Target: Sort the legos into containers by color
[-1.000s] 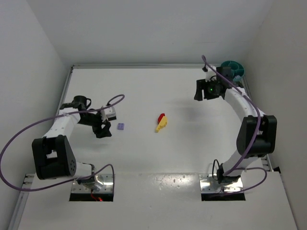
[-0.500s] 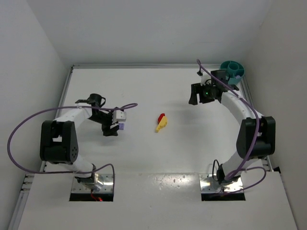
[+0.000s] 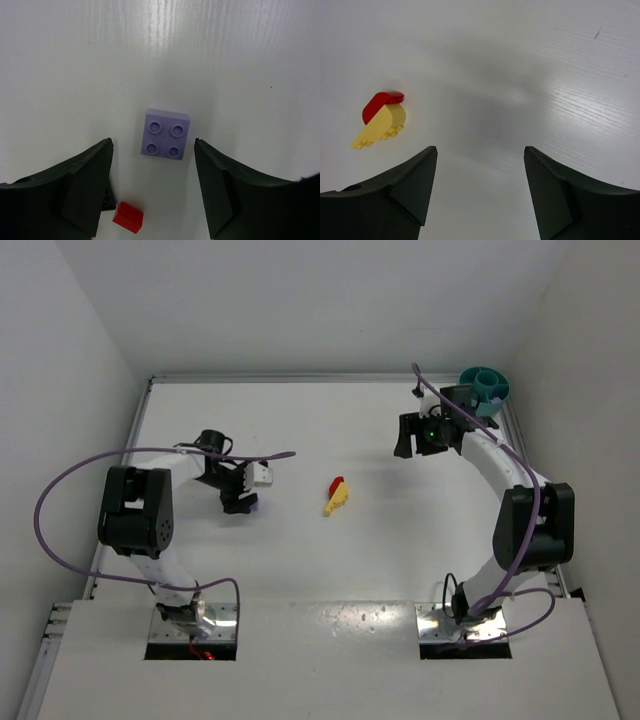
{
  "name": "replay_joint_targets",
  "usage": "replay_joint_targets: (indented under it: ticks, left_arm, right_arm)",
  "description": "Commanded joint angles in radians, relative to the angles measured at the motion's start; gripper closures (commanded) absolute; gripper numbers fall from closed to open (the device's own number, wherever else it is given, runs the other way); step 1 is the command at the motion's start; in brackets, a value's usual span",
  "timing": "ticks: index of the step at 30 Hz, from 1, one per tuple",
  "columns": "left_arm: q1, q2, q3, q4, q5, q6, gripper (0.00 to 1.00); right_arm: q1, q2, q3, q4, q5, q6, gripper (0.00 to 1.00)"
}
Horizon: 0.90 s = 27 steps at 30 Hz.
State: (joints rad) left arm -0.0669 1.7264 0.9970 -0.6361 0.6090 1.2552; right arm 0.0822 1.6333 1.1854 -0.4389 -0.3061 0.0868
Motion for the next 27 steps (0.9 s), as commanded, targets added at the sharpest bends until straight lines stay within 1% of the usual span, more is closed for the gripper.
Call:
replay_joint_targets:
  ticks: [1,4,8,9,10,15,16,18,19,21,22,23,24,25,26,27]
  left_arm:
    - [-0.02,0.019,0.031,0.026,-0.011,0.004,0.29]
    - [-0.03,0.019,0.031,0.035,-0.023,0.004,0.3]
    - [-0.05,0.029,0.02,0.053,-0.037,0.013,0.38]
    - [-0.05,0.029,0.011,0.053,-0.046,0.013,0.43]
    - [-0.05,0.029,0.011,0.053,-0.046,0.013,0.46]
    - [-0.06,0.029,0.002,0.053,-0.055,0.022,0.6]
    - [-0.06,0.019,0.002,0.053,-0.055,0.023,0.62]
    - [-0.06,0.004,0.002,0.053,-0.046,0.023,0.64]
    - [-0.06,-0.005,0.002,0.053,-0.037,0.023,0.66]
    - [-0.06,-0.053,0.002,0.073,0.015,-0.013,0.67]
    - [-0.06,-0.074,-0.007,0.084,0.04,-0.055,0.67]
    - [-0.06,-0.097,-0.008,0.099,0.064,-0.086,0.67]
    - [-0.06,-0.122,-0.008,0.122,0.101,-0.127,0.67]
    - [-0.06,-0.167,-0.008,0.181,0.113,-0.178,0.67]
    - [-0.083,-0.188,-0.017,0.2,0.126,-0.254,0.67]
    - [-0.097,-0.208,-0.017,0.235,0.138,-0.293,0.67]
  right_arm:
    - [0.005,-0.039,0.016,0.04,0.002,0.019,0.29]
    - [0.005,-0.039,0.016,0.04,-0.008,0.019,0.29]
    - [0.005,-0.02,0.036,0.022,-0.071,0.03,0.29]
    - [0.005,-0.02,0.036,0.022,-0.083,0.04,0.29]
    - [0.005,-0.009,0.036,0.022,-0.096,0.051,0.29]
    - [0.005,0.013,0.027,0.031,-0.218,0.105,0.29]
    - [0.005,0.013,0.026,0.045,-0.264,0.131,0.29]
    - [0.005,0.04,0.014,0.063,-0.313,0.163,0.29]
    - [0.005,0.04,0.002,0.084,-0.37,0.183,0.29]
    - [0.005,0.065,-0.027,0.126,-0.434,0.267,0.29]
    - [0.005,0.077,-0.041,0.19,-0.496,0.306,0.29]
    - [0.016,0.077,-0.052,0.216,-0.52,0.373,0.29]
    - [0.016,0.092,-0.061,0.239,-0.543,0.402,0.29]
    - [0.028,0.112,-0.061,0.259,-0.571,0.43,0.29]
    - [0.046,0.112,-0.052,0.288,-0.58,0.453,0.29]
    - [0.059,0.128,-0.043,0.289,-0.581,0.484,0.29]
